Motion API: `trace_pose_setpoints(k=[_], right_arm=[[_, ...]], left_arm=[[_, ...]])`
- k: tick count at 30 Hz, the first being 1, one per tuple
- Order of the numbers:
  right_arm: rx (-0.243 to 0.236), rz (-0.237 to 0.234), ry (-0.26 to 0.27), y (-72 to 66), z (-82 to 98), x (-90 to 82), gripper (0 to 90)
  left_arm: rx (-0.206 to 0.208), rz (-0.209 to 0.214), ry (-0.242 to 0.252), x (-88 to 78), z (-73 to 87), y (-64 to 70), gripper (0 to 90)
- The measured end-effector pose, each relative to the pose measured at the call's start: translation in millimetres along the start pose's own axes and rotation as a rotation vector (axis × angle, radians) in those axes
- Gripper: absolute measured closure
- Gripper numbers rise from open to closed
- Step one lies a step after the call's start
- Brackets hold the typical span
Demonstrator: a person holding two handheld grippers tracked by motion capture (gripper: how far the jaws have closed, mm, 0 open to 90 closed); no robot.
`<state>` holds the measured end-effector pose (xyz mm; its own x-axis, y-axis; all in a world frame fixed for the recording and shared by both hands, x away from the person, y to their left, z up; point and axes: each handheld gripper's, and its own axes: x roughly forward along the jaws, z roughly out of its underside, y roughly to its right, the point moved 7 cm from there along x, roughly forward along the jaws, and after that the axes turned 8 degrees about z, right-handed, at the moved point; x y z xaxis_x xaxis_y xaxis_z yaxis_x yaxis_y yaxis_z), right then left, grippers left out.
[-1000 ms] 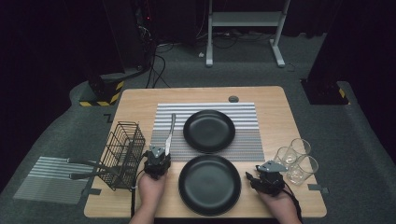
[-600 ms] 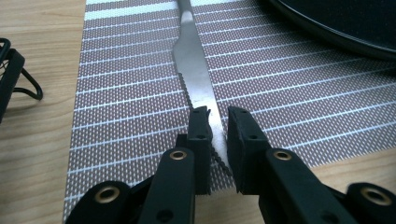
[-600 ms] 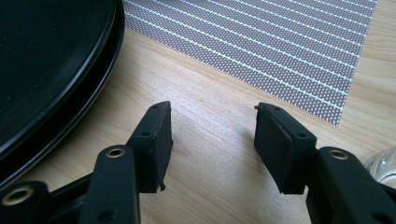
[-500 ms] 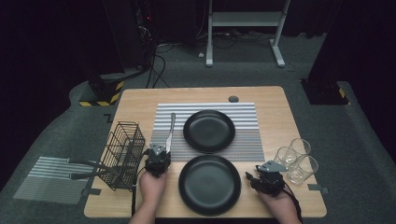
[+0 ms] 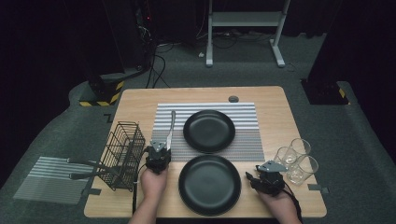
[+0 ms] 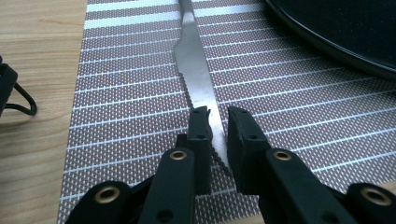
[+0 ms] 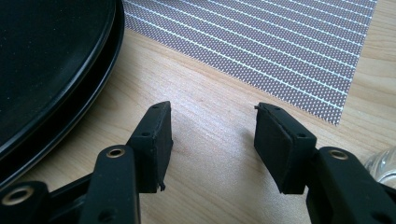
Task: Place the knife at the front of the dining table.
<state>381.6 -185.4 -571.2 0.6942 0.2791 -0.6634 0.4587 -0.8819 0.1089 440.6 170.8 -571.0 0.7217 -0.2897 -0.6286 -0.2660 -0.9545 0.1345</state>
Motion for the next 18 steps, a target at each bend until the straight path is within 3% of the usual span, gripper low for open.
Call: trace_pose_setpoints(k=[2, 4, 16, 18], right_arm=[[0.0, 0.0, 0.0, 0.0, 0.0, 0.0, 46.2], [0.0, 0.0, 0.0, 0.0, 0.0, 0.0, 46.1], [0.0, 0.0, 0.0, 0.0, 0.0, 0.0, 46.2], [0.0, 0.0, 0.0, 0.0, 0.0, 0.0, 46.2]], left_arm=[[-0.004, 0.0, 0.001, 0.1, -0.2, 0.0, 79.2], [0.021, 0.0, -0.006, -0.4, -0.6, -1.7, 79.2], [0.024, -0.003, -0.006, -0.5, -0.3, -2.2, 79.2], [-0.004, 0.0, 0.004, 0.3, 0.0, -0.1, 78.5]])
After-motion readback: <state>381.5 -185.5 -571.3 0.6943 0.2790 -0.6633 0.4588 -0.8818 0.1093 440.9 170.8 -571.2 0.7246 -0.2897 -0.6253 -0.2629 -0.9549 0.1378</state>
